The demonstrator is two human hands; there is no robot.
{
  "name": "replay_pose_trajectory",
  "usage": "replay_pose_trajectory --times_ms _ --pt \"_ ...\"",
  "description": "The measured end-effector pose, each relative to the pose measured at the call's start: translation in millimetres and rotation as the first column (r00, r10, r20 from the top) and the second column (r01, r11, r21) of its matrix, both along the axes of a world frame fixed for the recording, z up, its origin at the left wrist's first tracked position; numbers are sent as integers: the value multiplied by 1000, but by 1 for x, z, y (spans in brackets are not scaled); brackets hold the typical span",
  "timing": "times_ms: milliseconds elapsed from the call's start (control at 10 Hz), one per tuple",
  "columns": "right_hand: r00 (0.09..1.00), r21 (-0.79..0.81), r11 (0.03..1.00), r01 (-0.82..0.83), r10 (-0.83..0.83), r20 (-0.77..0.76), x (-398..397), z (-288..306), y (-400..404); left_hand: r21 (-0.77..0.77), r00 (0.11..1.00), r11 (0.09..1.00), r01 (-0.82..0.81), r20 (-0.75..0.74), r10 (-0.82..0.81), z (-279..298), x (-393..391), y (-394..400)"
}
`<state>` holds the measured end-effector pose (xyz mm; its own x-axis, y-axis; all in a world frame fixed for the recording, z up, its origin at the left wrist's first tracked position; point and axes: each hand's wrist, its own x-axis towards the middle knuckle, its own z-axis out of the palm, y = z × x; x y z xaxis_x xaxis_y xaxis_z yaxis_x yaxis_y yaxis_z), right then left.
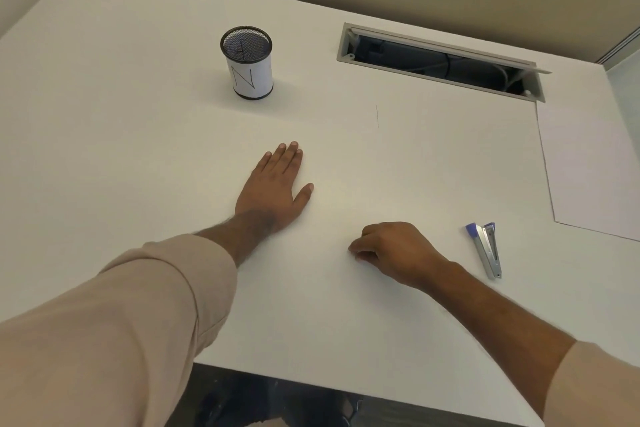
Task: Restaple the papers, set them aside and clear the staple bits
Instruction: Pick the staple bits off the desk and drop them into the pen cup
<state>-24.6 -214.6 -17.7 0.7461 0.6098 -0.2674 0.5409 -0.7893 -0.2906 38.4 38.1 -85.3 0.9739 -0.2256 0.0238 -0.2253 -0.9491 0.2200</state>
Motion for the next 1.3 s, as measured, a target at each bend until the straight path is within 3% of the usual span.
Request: replay_pose_trajectory --times_ms 600,800,1000,1100,1200,1300 --pt "994 -266 962 -67 87 65 -11 8 30 -2 1000 1000 7 8 -7 1 0 0" --pt "991 -265 960 -88 110 70 -8 4 31 1 1000 1000 8 3 -8 1 0 -1" --pt "998 -150 987 -55 60 26 -3 -2 25 4 1000 1000 7 9 -7 2 0 0" --pt "966 125 965 231 -212 -147 5 -3 13 4 1000 1000 5 0 -5 3 -1 0" --pt "819 344 748 567 -469 -330 8 -2 4 -2 1000 1000 8 -10 -8 3 -1 0" --pt "602 429 423 798 -561 -568 8 -1 -8 2 1000 1000 6 -11 -6 3 -1 0"
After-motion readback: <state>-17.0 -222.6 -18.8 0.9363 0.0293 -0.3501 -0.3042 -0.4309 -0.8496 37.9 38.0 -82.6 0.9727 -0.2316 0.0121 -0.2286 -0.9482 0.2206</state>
